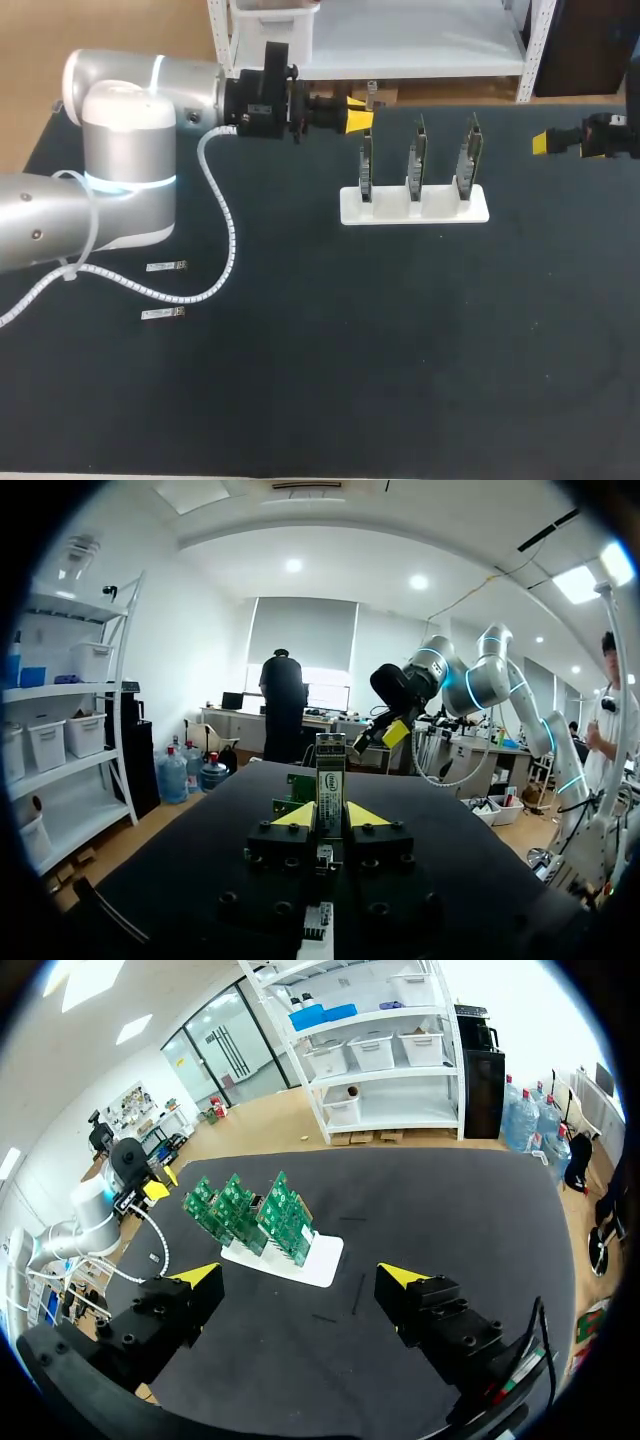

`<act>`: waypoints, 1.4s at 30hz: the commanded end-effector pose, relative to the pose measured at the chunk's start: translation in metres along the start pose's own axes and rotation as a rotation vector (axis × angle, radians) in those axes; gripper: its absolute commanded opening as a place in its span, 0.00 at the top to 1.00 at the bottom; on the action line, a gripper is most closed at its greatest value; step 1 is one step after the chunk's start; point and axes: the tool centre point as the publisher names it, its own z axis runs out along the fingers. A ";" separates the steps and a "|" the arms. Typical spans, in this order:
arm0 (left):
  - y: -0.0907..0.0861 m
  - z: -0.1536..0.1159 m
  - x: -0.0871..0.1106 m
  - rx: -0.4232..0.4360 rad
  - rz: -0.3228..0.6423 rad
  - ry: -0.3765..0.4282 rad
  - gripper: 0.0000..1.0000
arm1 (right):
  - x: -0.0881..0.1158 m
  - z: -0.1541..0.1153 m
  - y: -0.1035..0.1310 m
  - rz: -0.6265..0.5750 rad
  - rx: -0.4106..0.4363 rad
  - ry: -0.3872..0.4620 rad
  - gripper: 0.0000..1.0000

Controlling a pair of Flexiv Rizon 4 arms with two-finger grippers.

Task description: Pick up the optical module with the left hand, and insert it into the network port with the right hand.

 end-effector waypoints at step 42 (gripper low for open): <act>0.002 0.001 0.005 -0.015 -0.013 -0.004 1.00 | -0.078 0.014 0.022 -0.522 -0.340 0.048 0.00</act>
